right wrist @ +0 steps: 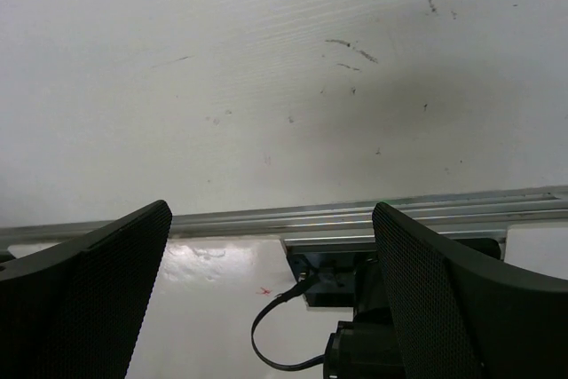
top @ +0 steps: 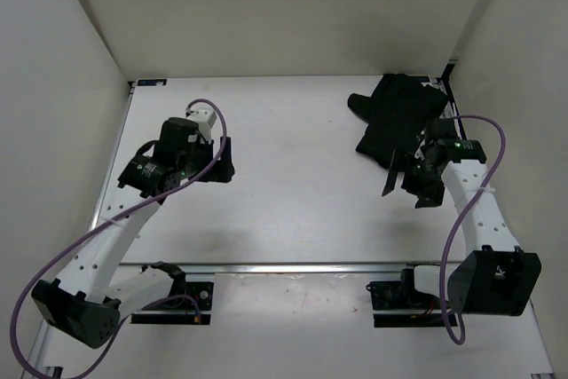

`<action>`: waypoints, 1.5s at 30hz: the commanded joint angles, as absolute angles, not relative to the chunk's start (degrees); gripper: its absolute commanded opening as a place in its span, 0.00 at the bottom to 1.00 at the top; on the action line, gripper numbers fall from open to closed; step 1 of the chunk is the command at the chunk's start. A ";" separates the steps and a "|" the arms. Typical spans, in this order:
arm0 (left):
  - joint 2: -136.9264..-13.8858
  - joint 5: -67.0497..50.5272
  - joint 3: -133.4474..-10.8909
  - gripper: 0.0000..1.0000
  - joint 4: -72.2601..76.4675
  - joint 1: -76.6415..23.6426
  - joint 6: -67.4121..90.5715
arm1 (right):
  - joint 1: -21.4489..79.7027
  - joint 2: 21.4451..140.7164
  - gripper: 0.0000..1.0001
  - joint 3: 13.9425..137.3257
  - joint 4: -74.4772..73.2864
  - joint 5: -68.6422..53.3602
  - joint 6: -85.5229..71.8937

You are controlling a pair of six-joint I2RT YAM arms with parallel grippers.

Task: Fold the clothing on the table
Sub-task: Grab the skirt from the pile

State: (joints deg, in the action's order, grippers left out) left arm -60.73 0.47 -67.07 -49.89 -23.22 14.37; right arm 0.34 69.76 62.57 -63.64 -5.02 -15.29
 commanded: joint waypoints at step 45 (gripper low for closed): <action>-61.79 -16.57 -56.61 0.99 -39.31 -16.89 22.57 | -5.88 120.15 0.99 116.99 -56.60 -18.01 -12.57</action>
State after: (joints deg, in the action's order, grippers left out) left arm -62.65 -10.48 -55.68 -48.42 -18.63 21.50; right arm -3.88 119.63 113.89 -54.35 -18.63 -15.29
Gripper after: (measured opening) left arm 0.987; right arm 0.993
